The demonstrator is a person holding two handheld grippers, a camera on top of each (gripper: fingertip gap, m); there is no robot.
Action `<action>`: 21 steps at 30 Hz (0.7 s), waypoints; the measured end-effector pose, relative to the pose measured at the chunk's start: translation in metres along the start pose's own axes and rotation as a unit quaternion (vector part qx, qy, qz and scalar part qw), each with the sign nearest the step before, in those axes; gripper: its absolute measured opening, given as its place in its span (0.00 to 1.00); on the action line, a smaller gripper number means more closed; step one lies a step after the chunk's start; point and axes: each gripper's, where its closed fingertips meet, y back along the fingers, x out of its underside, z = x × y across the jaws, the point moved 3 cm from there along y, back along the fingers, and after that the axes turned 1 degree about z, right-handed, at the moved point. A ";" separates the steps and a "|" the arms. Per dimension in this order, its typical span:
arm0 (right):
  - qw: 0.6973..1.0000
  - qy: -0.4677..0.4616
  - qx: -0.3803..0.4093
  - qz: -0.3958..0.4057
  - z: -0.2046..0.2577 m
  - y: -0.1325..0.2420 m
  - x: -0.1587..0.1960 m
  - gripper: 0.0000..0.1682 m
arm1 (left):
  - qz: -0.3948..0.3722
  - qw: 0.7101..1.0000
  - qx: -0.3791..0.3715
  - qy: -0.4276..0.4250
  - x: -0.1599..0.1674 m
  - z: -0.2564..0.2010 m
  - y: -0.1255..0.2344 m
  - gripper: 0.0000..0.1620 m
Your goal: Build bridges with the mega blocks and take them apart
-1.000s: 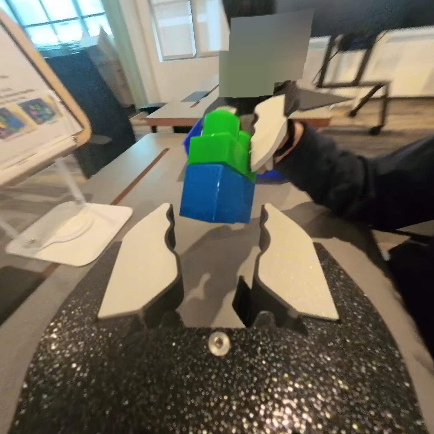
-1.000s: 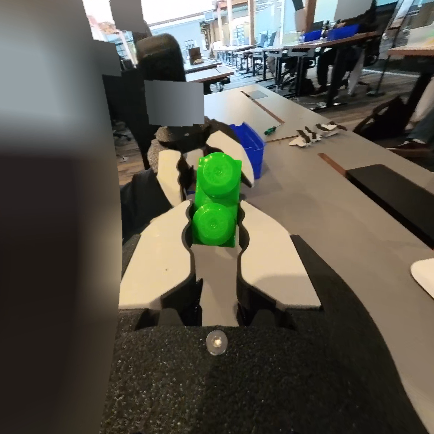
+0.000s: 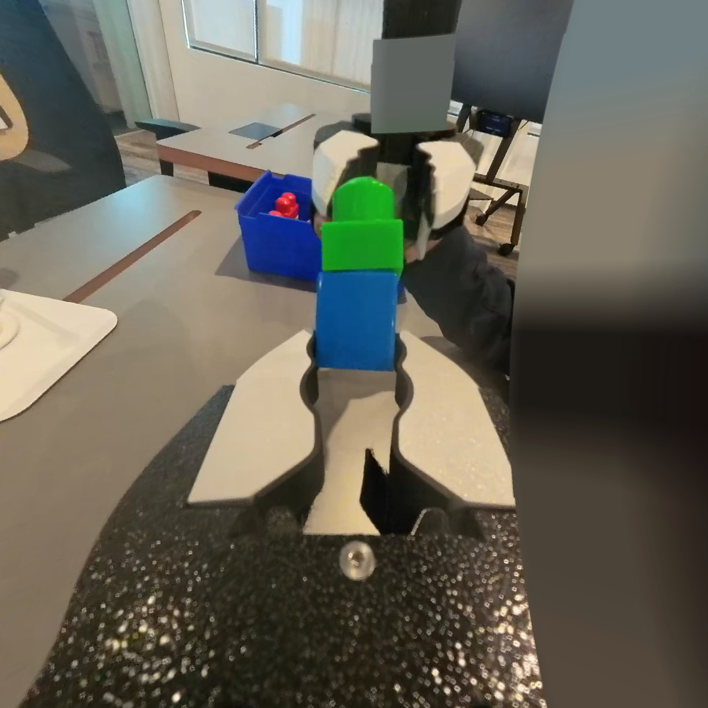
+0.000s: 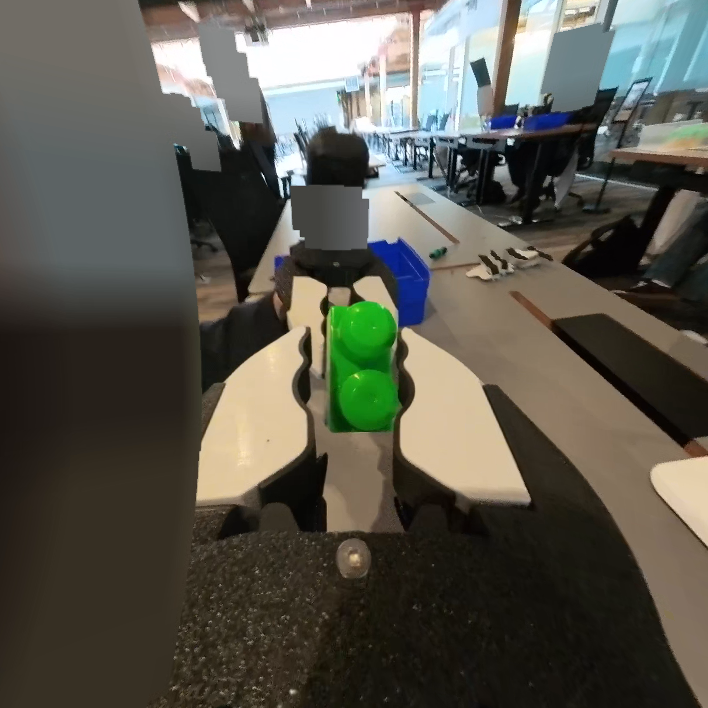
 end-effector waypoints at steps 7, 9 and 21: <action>0.998 0.040 0.022 0.040 0.004 -0.005 0.006 0.20 | 0.035 0.999 0.002 -0.026 0.007 -0.005 -0.004 0.22; 0.998 0.053 0.023 0.035 0.006 -0.005 0.004 0.20 | 0.034 0.999 0.001 -0.030 0.006 -0.006 -0.005 0.22; 0.995 0.083 0.050 0.033 0.007 -0.007 0.004 0.20 | 0.027 0.999 0.010 -0.013 0.006 -0.006 -0.008 0.21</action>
